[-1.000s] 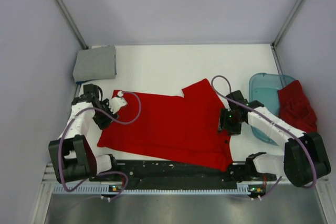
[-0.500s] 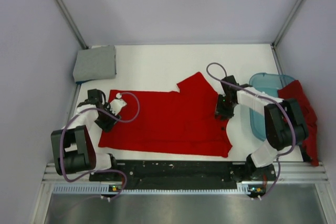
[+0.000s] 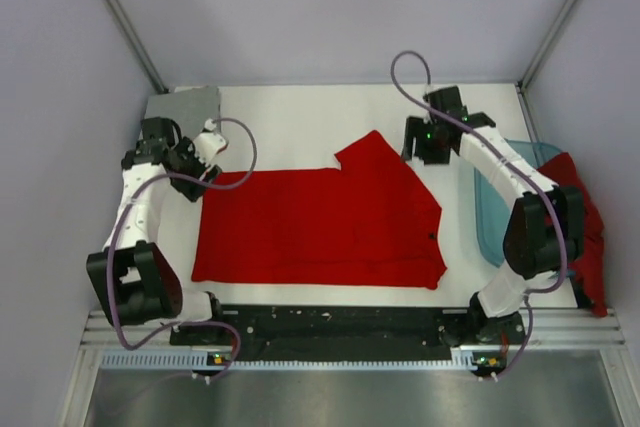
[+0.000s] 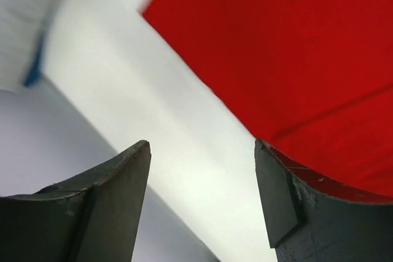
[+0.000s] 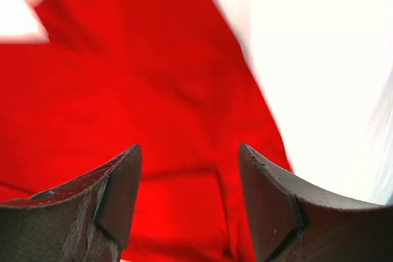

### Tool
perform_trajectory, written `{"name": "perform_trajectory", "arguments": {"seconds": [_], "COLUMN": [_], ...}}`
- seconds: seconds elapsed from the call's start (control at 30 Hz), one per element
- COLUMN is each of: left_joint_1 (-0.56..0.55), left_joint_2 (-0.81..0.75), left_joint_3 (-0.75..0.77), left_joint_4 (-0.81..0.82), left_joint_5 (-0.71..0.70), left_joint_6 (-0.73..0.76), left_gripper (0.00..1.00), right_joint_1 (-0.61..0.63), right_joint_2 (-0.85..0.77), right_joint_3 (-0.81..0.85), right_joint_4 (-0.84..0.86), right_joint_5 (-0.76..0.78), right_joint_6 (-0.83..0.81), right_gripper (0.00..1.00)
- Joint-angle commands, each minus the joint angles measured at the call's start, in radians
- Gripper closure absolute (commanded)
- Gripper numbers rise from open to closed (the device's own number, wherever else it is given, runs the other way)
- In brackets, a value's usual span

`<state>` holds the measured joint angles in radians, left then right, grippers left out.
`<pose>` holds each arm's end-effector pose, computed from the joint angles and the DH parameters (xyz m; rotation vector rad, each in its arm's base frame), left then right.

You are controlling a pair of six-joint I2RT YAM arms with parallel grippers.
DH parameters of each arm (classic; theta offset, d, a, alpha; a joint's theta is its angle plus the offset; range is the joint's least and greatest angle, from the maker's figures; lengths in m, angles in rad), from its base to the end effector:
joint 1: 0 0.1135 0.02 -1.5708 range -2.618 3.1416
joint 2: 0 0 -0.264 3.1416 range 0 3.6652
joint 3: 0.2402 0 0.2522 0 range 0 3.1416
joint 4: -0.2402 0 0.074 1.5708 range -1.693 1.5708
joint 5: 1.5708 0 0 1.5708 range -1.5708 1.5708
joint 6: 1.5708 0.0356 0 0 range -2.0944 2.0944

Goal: Fold and stack the t-shirts
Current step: Grap the side of the flattened tshirt furthest away from the robot with both arms

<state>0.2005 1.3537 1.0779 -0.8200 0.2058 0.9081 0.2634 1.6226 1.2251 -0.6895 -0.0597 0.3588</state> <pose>0.2611 0.0456 0.2655 0.9730 2.4445 0.1042 0.3216 0.0889 0.2407 0.1083 2.6832 0.2791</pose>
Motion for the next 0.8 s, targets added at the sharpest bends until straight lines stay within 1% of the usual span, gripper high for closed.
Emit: {"name": "perform_trajectory", "arguments": {"seconds": [0.0,0.07,0.13,0.27,0.37,0.47,0.53,0.6,0.67,0.77], "left_joint_1": [0.005,0.002,-0.001,0.000,-0.003,0.000,0.004,0.008,0.010,0.010], "left_joint_2": [0.181,0.295,0.382,0.495,0.573,0.649,0.694,0.749,0.789,0.821], "left_joint_3": [0.210,0.334,0.416,0.517,0.592,0.652,0.677,0.703,0.741,0.760], "left_joint_4": [-0.030,-0.097,-0.129,-0.128,-0.130,-0.128,-0.140,-0.149,-0.192,-0.214], "left_joint_5": [0.064,0.095,0.119,0.112,0.096,0.086,0.089,0.092,0.098,0.104], "left_joint_6": [0.038,0.093,0.142,0.222,0.216,0.177,0.178,0.175,0.176,0.189], "left_gripper": [0.27,0.27,0.27,0.25,0.25,0.25,0.24,0.24,0.24,0.24], "right_joint_1": [-0.001,0.002,0.008,0.017,0.020,0.037,0.056,0.074,0.091,0.094], "right_joint_2": [0.171,0.300,0.431,0.662,0.830,0.916,0.945,0.958,0.950,0.922], "right_joint_3": [0.359,0.500,0.653,0.885,1.017,1.073,1.077,1.067,1.044,1.012], "right_joint_4": [0.048,0.042,0.041,0.039,0.036,0.036,0.036,0.036,0.035,0.019], "right_joint_5": [-0.019,-0.014,-0.005,-0.015,-0.074,-0.095,-0.100,-0.117,-0.126,-0.108], "right_joint_6": [-0.092,-0.092,-0.089,-0.075,-0.034,-0.008,-0.009,-0.014,-0.027,-0.037], "right_gripper": [0.36,0.35,0.34,0.32,0.32,0.31,0.31,0.36,0.45,0.46]}}
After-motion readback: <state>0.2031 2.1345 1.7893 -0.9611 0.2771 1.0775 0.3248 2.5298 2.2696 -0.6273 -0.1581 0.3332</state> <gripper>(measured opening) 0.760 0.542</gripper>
